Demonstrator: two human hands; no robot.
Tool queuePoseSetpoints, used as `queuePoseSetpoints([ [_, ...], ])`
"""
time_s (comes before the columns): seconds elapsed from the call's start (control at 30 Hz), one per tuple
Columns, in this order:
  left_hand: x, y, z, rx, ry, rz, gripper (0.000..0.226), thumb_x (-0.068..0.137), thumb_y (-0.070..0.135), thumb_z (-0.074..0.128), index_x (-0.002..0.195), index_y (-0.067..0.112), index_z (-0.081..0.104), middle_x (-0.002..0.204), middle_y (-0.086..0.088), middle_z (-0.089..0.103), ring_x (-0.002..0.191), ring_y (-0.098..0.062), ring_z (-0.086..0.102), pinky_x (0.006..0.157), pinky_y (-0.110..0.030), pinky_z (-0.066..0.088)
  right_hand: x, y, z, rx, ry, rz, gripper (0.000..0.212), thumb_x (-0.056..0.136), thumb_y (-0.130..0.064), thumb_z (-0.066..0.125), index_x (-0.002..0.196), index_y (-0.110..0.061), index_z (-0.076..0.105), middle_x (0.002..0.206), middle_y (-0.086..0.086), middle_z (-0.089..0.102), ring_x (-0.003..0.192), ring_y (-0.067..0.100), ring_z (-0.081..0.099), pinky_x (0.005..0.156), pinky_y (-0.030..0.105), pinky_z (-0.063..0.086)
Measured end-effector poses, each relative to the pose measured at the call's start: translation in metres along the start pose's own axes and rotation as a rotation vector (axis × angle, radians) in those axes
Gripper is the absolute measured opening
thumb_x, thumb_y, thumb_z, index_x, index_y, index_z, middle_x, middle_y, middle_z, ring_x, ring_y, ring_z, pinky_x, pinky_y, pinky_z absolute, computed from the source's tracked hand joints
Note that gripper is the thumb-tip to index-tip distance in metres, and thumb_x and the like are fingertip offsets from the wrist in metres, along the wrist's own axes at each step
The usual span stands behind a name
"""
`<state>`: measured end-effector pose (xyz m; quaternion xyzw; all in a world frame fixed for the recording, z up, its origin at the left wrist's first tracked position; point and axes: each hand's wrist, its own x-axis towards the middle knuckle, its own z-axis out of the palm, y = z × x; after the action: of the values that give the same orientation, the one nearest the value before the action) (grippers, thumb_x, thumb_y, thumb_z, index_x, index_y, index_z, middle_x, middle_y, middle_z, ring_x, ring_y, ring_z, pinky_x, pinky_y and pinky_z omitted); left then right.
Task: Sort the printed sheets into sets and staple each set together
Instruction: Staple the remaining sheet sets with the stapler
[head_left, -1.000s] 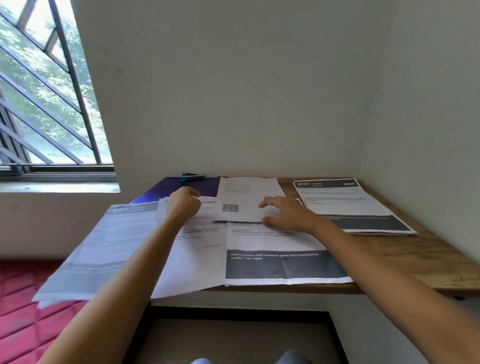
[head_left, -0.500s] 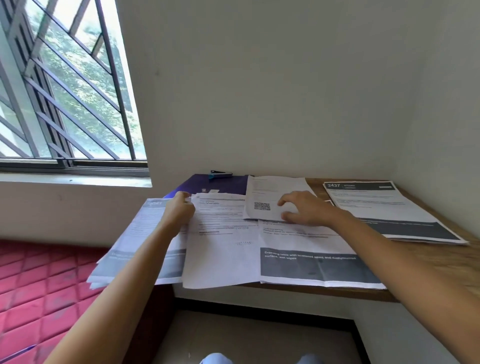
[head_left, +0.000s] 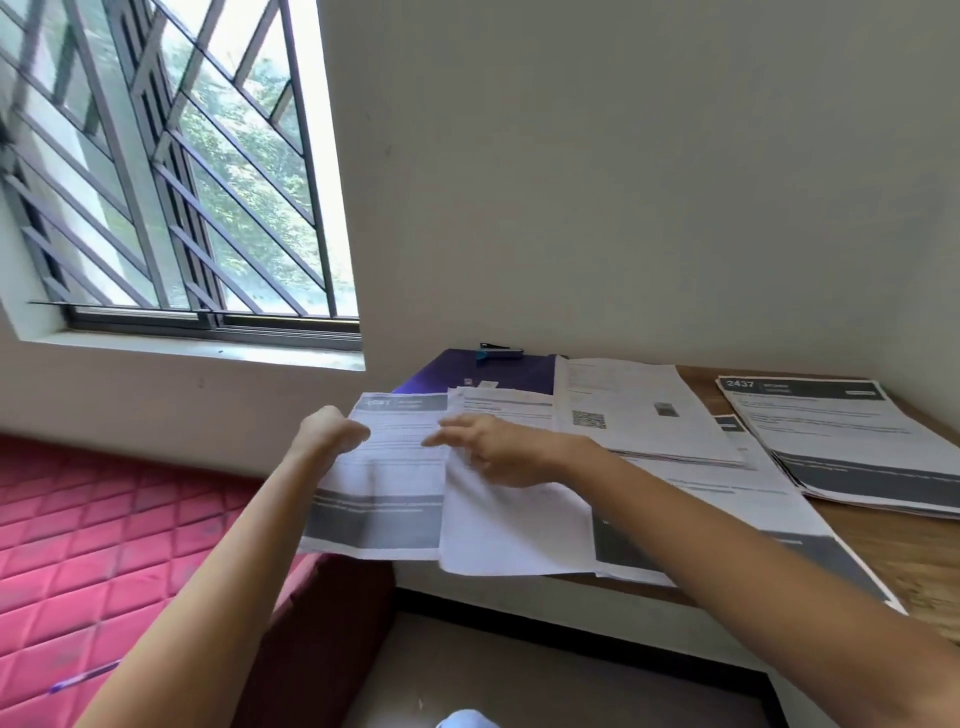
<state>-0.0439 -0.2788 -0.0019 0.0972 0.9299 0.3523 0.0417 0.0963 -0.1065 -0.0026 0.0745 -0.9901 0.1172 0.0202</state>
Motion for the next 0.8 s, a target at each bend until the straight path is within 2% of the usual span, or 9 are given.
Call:
queuePoseSetpoints([
  [0.1,0.004,-0.002,-0.004,0.017,-0.02,-0.024,0.046,0.09,0.019,0.064,0.128,-0.002,0.047,0.136,-0.019,0.05,0.119,-0.031,0.05,0.081,-0.029,0.035,0.009,0.001,0.01,-0.054,-0.001,0.009,0.058,0.09,0.006,0.035,0.135,-0.027,0.049,0.156,0.005,0.024,0.143,0.022,0.023,0.115,0.041,0.025],
  [0.17,0.003,-0.003,-0.009,0.017,-0.029,-0.039,0.05,0.088,0.02,0.068,0.128,-0.003,0.047,0.133,-0.018,0.052,0.121,-0.031,0.051,0.08,-0.03,0.036,0.01,0.003,0.014,-0.055,0.008,0.013,0.047,0.094,-0.001,0.034,0.129,-0.026,0.053,0.154,0.004,0.027,0.14,0.023,0.028,0.112,0.043,0.029],
  [0.33,0.006,-0.011,-0.016,-0.112,-0.052,-0.057,0.033,0.079,0.012,0.075,0.1,0.0,0.053,0.11,-0.018,0.06,0.092,-0.03,0.06,0.064,-0.03,0.042,0.006,0.007,0.019,-0.028,0.053,-0.008,0.03,0.1,-0.013,0.035,0.12,-0.024,0.055,0.15,0.001,0.033,0.137,0.021,0.032,0.11,0.041,0.032],
  [0.43,0.009,-0.013,-0.017,-0.28,-0.11,-0.035,0.014,0.078,-0.005,0.066,0.092,-0.005,0.065,0.091,-0.018,0.068,0.068,-0.026,0.062,0.058,-0.026,0.048,0.004,0.007,0.021,-0.003,0.061,-0.021,0.028,0.1,-0.014,0.036,0.12,-0.022,0.054,0.147,0.002,0.036,0.134,0.022,0.035,0.108,0.041,0.034],
  [0.53,0.01,-0.013,-0.017,-0.341,-0.118,0.051,0.02,0.079,-0.011,0.054,0.088,-0.002,0.069,0.08,-0.014,0.069,0.066,-0.024,0.064,0.063,-0.027,0.053,0.001,0.008,0.022,0.016,0.064,-0.015,0.03,0.1,-0.016,0.035,0.124,-0.021,0.051,0.148,0.001,0.034,0.136,0.021,0.033,0.109,0.042,0.034],
  [0.67,0.01,-0.008,-0.03,-0.428,-0.089,0.068,0.026,0.083,-0.01,0.049,0.095,0.007,0.064,0.102,-0.017,0.069,0.091,-0.033,0.067,0.081,-0.038,0.056,-0.001,0.007,0.021,0.062,0.077,-0.015,0.03,0.1,-0.014,0.037,0.125,-0.018,0.051,0.144,0.002,0.037,0.134,0.02,0.035,0.108,0.039,0.036],
  [0.8,0.009,-0.004,-0.048,-0.441,-0.041,0.096,0.027,0.083,-0.008,0.048,0.087,0.015,0.063,0.103,-0.015,0.069,0.094,-0.033,0.067,0.086,-0.044,0.057,0.002,0.011,0.023,0.106,0.073,-0.006,0.032,0.095,-0.009,0.04,0.125,-0.016,0.051,0.136,0.003,0.044,0.126,0.02,0.043,0.106,0.036,0.037],
])
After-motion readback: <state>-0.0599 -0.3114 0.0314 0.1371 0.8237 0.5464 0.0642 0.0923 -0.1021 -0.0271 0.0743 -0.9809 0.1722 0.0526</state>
